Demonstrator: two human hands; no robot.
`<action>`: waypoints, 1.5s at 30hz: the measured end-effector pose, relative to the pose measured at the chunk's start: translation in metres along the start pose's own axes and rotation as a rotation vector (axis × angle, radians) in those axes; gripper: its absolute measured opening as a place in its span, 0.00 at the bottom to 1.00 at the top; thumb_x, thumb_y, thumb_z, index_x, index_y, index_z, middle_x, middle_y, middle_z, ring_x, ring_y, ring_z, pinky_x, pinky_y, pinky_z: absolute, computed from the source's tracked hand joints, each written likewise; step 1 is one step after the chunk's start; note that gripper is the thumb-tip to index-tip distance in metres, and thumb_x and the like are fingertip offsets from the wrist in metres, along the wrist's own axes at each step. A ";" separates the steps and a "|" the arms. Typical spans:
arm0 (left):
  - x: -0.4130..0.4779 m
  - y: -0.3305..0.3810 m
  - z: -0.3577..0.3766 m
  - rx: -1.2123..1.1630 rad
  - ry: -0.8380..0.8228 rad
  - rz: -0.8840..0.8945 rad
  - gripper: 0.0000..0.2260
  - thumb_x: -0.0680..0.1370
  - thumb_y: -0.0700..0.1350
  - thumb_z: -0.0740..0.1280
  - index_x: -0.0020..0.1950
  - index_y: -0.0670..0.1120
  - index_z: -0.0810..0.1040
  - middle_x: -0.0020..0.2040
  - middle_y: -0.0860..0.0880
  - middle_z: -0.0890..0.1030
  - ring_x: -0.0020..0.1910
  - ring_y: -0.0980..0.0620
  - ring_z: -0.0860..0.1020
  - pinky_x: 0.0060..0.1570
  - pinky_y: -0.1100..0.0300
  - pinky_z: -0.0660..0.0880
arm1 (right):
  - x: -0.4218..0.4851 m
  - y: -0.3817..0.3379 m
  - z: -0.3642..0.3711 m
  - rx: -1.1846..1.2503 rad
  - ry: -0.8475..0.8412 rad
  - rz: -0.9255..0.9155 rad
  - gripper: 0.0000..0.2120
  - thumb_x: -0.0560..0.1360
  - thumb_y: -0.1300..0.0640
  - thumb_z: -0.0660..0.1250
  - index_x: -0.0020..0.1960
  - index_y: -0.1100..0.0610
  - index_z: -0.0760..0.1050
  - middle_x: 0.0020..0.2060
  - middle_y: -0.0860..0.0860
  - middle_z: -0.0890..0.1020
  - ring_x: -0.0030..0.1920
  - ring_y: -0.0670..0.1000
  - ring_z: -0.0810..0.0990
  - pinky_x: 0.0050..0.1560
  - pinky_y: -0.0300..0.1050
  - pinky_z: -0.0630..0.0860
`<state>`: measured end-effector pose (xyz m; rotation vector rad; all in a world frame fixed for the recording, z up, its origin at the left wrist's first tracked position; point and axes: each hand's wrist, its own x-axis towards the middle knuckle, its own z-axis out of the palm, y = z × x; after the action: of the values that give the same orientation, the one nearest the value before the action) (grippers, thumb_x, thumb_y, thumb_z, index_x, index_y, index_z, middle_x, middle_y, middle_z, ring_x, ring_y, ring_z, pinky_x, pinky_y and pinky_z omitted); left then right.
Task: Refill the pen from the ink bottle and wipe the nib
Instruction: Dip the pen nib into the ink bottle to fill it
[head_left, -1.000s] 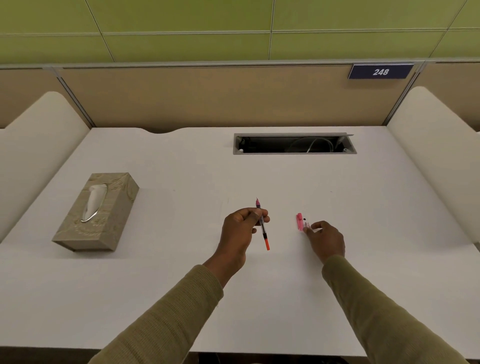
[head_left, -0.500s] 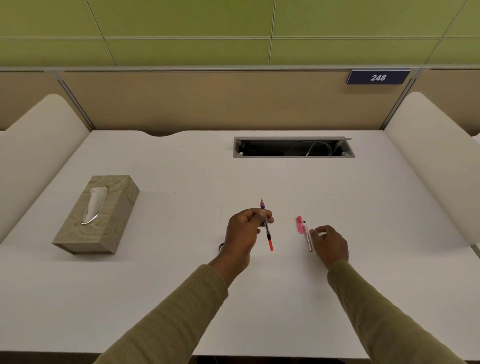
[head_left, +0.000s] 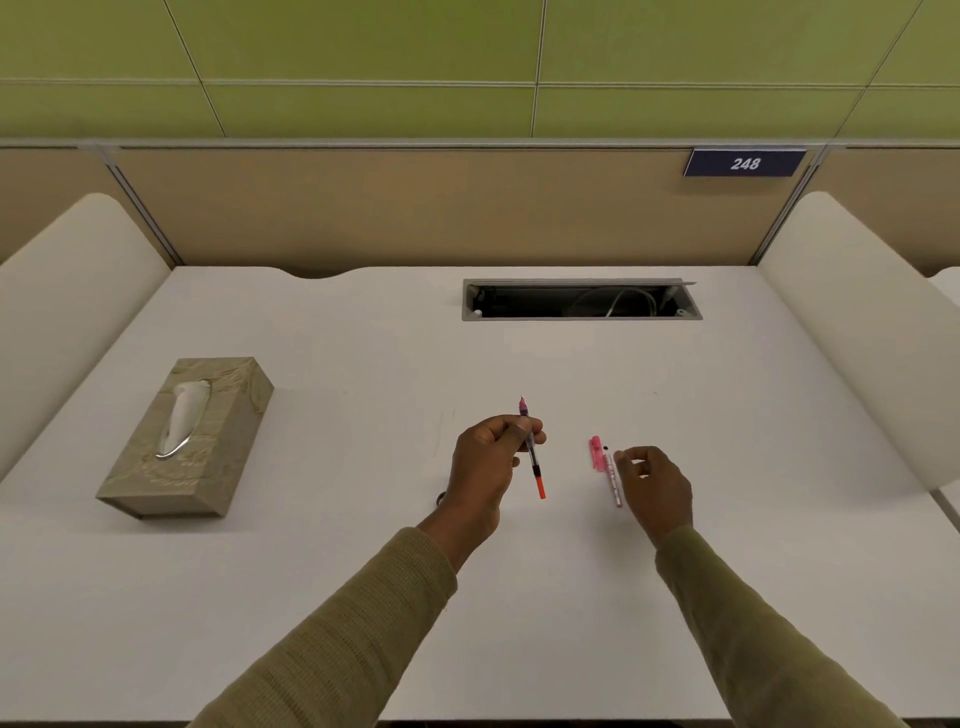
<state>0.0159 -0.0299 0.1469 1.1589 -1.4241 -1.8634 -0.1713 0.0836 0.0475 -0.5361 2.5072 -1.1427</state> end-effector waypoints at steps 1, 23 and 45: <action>0.001 0.001 0.000 0.001 0.001 0.000 0.09 0.82 0.43 0.64 0.53 0.45 0.84 0.47 0.49 0.87 0.49 0.56 0.83 0.46 0.60 0.72 | -0.008 -0.008 0.001 0.071 -0.019 -0.007 0.08 0.78 0.47 0.67 0.49 0.51 0.80 0.42 0.47 0.84 0.47 0.52 0.82 0.47 0.47 0.76; 0.014 -0.002 -0.023 -0.086 0.037 -0.002 0.07 0.81 0.47 0.67 0.55 0.52 0.85 0.54 0.49 0.85 0.50 0.51 0.81 0.53 0.53 0.77 | -0.064 -0.098 0.007 0.825 -0.518 0.139 0.06 0.79 0.59 0.68 0.53 0.61 0.81 0.40 0.54 0.82 0.38 0.49 0.78 0.40 0.42 0.77; 0.082 -0.008 -0.084 0.795 -0.309 0.263 0.04 0.76 0.46 0.73 0.49 0.49 0.85 0.52 0.52 0.82 0.53 0.54 0.77 0.47 0.64 0.70 | -0.009 -0.150 0.024 -0.177 -0.498 -0.523 0.03 0.78 0.57 0.70 0.49 0.52 0.82 0.39 0.45 0.84 0.38 0.41 0.80 0.38 0.31 0.73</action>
<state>0.0485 -0.1357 0.1071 0.9464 -2.4906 -1.3450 -0.1227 -0.0188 0.1490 -1.3952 2.0869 -0.8023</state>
